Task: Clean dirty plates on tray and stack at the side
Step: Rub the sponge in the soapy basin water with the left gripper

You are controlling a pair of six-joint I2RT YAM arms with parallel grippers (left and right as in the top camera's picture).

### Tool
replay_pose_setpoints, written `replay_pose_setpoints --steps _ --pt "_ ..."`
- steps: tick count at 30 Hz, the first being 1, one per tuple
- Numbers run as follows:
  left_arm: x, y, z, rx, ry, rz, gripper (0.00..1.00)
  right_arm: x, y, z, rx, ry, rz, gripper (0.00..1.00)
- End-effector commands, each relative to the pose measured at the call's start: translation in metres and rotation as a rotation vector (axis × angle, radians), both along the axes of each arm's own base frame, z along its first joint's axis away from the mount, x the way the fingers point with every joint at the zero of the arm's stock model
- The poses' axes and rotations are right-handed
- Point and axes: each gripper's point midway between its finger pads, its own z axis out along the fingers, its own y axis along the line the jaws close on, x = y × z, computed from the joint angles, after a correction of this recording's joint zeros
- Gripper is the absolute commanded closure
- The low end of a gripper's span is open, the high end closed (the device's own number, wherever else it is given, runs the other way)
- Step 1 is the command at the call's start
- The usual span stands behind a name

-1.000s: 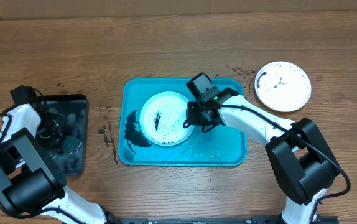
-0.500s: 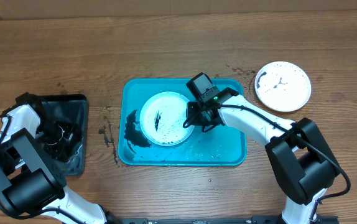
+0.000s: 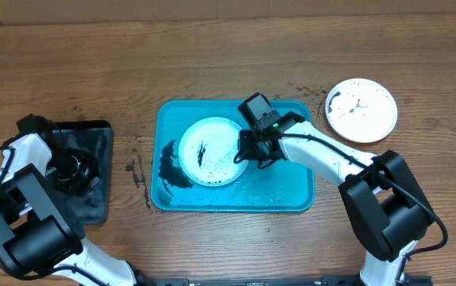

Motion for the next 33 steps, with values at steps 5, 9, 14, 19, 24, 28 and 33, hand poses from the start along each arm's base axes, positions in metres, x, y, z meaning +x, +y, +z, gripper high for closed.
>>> replay_pose_setpoints --steps 5,9,14,19,24,28,33 --pt "0.013 0.011 -0.004 0.047 -0.051 0.004 0.00 0.001 -0.003 -0.001 -0.013 -0.008 -0.009 0.96" --pt "0.013 0.011 -0.004 0.048 -0.053 0.003 0.07 0.001 -0.003 -0.001 -0.013 -0.007 -0.009 0.96" --pt "0.012 0.012 -0.004 0.056 -0.048 0.003 0.58 0.001 -0.003 -0.001 -0.015 -0.005 -0.009 0.96" --pt "0.011 0.015 -0.004 0.071 -0.039 0.004 0.81 0.001 -0.004 -0.001 -0.016 -0.004 -0.009 0.96" --pt "0.013 0.016 -0.004 0.074 -0.045 0.004 0.96 0.000 -0.004 -0.001 -0.016 -0.004 -0.009 0.96" --pt "0.016 0.018 0.002 0.079 -0.053 -0.031 0.96 0.000 -0.004 -0.001 -0.017 -0.003 -0.009 0.96" --pt "0.031 0.027 0.045 0.096 -0.076 -0.059 0.96 0.000 -0.004 -0.001 -0.016 -0.003 -0.009 0.96"
